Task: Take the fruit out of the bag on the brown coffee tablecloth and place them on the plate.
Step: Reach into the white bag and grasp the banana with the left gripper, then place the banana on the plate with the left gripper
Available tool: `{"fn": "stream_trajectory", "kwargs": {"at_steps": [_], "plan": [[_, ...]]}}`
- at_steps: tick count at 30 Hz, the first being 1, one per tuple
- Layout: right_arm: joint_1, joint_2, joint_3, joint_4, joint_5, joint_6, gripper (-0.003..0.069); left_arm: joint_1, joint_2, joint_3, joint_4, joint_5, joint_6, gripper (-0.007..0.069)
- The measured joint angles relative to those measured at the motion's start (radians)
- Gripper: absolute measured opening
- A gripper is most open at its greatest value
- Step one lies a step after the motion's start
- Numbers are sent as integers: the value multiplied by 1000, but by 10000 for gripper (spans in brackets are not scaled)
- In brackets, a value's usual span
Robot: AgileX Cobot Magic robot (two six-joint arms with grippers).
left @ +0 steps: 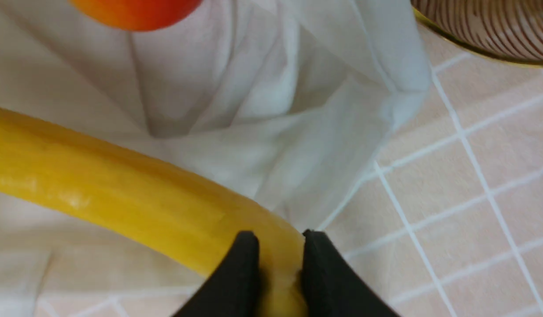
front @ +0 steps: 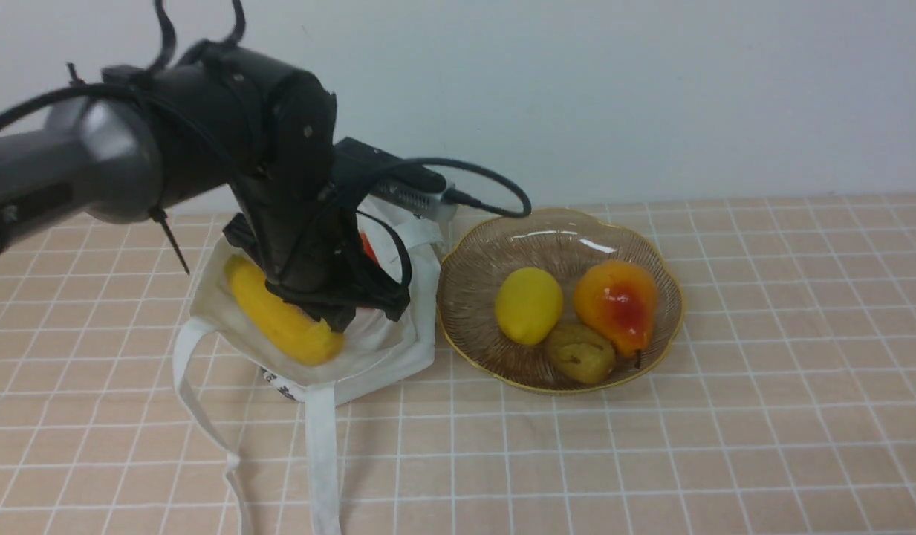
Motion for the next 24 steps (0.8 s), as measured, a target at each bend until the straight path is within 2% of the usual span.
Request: {"fn": "stream_trajectory", "kwargs": {"at_steps": [4, 6, 9, 14, 21, 24], "plan": [[0, 0, 0, 0, 0, 0, -15, 0, -71, -52, -24, 84, 2, 97], [0, 0, 0, 0, 0, 0, -15, 0, -128, -114, -107, 146, 3, 97], [0, 0, 0, 0, 0, 0, -15, 0, -155, -158, -172, 158, 13, 97], [0, 0, 0, -1, 0, 0, -15, 0, -192, -210, -426, 155, 149, 97], [0, 0, 0, -1, 0, 0, -15, 0, -95, -210, -730, -142, 384, 97], [0, 0, 0, -1, 0, 0, -15, 0, -3, -210, -918, -287, 490, 97]]}}
